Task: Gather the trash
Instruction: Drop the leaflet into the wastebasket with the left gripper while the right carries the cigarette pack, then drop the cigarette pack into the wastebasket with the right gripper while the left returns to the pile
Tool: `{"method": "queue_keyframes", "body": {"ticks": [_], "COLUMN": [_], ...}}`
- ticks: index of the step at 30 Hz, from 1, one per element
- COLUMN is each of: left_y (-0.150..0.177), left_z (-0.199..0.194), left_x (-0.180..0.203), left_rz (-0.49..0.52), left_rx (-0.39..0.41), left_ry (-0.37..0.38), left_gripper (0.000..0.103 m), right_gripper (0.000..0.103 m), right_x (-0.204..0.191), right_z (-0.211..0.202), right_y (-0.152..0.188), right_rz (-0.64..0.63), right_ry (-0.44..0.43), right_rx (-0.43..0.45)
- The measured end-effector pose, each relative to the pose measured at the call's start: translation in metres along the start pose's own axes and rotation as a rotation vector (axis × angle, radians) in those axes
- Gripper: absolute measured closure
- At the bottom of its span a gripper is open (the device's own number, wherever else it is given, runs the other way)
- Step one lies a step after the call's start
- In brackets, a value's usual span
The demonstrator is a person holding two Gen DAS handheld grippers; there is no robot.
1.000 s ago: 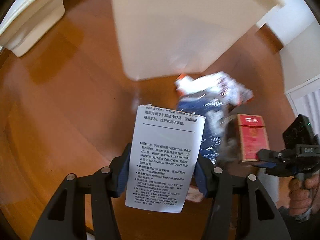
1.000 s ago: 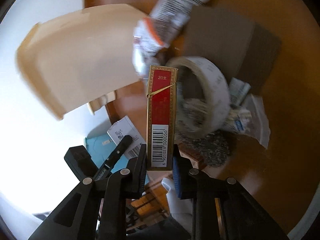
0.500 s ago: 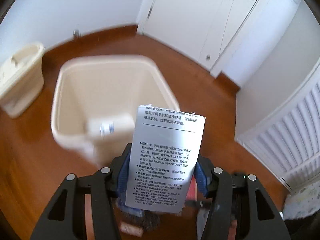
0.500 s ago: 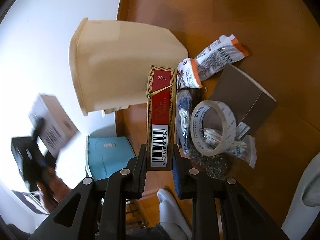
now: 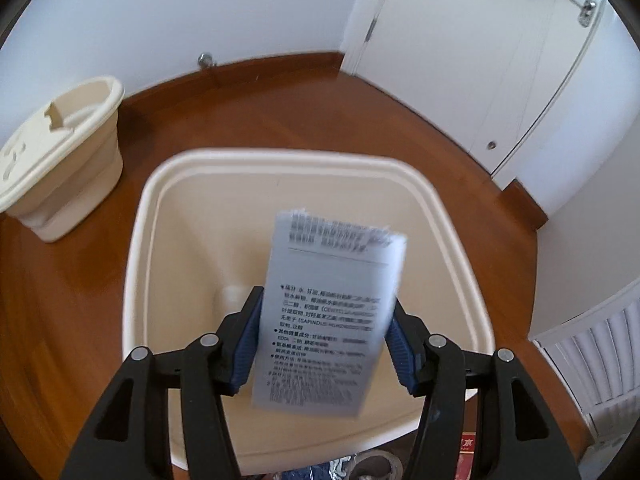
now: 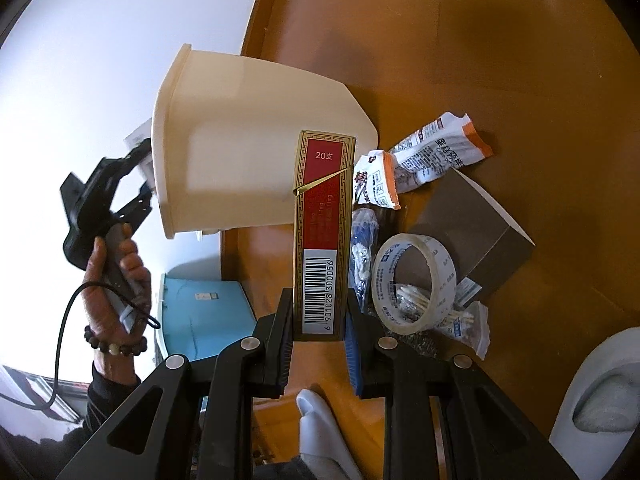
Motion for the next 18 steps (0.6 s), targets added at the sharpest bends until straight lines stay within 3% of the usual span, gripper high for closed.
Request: {"method": "queue_keyframes", "body": {"ticks": [4, 10, 15, 18], "left_y": [0.009, 0.037, 0.088, 0.122], "left_z": [-0.004, -0.053, -0.087, -0.088], "left_x": [-0.003, -0.017, -0.047, -0.071], "left_rz": [0.037, 0.003, -0.075, -0.138], "left_rx": [0.011, 0.068, 0.087, 0.075], "left_ry": [-0.054, -0.016, -0.033, -0.085], "left_gripper": [0.040, 0.040, 0.038, 0.038], "right_gripper": [0.079, 0.079, 0.079, 0.079], "right_x": [-0.002, -0.017, -0.061, -0.111], "right_z": [-0.002, -0.020, -0.053, -0.068], "right_y": [-0.002, -0.025, -0.071, -0.107], "right_rz": [-0.013, -0.110, -0.260, -0.376], "right_ry": [0.008, 0.046, 0.055, 0.015], "right_rx": [0.004, 0.059, 0.158, 0.227]}}
Point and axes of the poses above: each gripper's, at about its wrist camera, not at the fingertips, and z roughly the way its jaws point, x to its right, y to its underside, the point moved 4 cm from there along z, roughly the way its jaws point, and after that the axes turned 13 degrees about -z, right-handed, at the moved point
